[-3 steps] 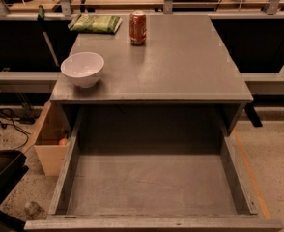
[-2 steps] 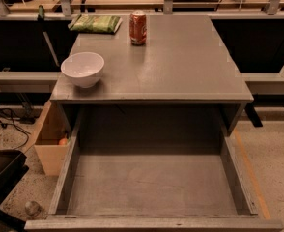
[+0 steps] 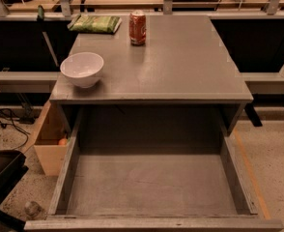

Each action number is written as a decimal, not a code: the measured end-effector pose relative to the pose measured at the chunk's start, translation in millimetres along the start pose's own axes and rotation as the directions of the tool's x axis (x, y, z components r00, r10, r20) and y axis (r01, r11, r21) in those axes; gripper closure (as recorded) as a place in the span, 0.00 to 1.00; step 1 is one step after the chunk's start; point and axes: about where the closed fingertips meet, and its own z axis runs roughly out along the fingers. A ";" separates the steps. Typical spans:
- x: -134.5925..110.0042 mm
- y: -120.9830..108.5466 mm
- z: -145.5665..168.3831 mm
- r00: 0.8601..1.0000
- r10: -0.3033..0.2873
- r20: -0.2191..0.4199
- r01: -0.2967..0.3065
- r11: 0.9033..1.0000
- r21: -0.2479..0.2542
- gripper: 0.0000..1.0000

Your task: Place sponge into top drawer

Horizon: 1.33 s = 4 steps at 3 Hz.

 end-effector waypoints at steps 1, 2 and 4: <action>-9.2 -6.1 8.8 0.993 -0.114 0.020 0.114 0.993 0.007 1.00; -17.1 -11.4 12.0 0.993 -0.115 0.042 0.114 0.993 0.024 1.00; 37.8 16.8 29.2 0.957 -0.290 0.002 0.289 0.954 -0.082 1.00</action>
Offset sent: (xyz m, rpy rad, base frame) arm 0.0121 0.0013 -0.0054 -0.0364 -0.0820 0.0676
